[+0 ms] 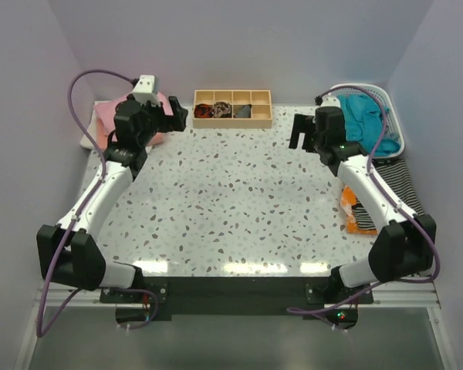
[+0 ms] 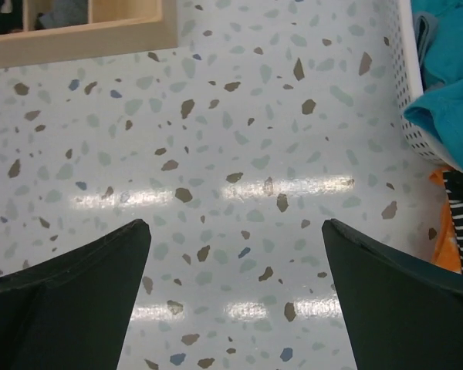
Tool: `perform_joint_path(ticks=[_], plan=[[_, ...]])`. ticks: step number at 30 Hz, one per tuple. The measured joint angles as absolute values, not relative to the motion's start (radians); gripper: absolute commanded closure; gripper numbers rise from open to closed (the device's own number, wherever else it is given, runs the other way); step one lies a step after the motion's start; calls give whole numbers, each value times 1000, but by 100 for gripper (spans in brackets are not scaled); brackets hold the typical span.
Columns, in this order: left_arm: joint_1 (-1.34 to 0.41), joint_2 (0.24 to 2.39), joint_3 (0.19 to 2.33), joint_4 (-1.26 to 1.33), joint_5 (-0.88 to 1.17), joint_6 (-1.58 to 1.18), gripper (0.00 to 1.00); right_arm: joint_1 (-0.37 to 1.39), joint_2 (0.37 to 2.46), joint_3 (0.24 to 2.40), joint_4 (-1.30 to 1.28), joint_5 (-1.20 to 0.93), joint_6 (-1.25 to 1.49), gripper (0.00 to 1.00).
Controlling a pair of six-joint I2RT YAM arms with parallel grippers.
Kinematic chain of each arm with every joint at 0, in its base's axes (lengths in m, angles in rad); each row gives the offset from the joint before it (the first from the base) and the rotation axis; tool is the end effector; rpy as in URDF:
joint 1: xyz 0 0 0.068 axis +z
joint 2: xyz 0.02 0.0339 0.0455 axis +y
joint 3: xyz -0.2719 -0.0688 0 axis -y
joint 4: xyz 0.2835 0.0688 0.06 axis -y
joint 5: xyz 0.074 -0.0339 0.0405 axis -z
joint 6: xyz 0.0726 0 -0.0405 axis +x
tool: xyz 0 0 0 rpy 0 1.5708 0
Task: Fold and stack the t-shirts
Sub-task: Grab the tshirt from the pile
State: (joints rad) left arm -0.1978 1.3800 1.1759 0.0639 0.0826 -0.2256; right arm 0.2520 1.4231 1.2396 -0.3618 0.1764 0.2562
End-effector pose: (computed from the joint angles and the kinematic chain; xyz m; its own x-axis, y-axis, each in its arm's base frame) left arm 0.3941 -0.0851 0.3613 -0.1953 -0.1882 -0.9625 0.2383 0.9429 -0.2327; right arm 0.3848 0.0859 0.3142 -0.5113 0.1260 -0.8501 0.0304 0.9912 0.1286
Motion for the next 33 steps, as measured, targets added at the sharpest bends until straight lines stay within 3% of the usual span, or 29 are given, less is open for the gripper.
perform_joint_path(ticks=[10,16,22,33], plan=[[-198,1529,1273,28,166,-226,0,254,1600,1341,-282,464,272,1],[-198,1602,1318,-57,207,-214,0,239,1909,1708,-359,642,259,1],[-198,1610,1319,-76,269,-214,0,187,2077,1877,-503,776,329,3],[-198,1683,1367,-96,348,-217,0,49,2088,1819,-657,1018,554,4]])
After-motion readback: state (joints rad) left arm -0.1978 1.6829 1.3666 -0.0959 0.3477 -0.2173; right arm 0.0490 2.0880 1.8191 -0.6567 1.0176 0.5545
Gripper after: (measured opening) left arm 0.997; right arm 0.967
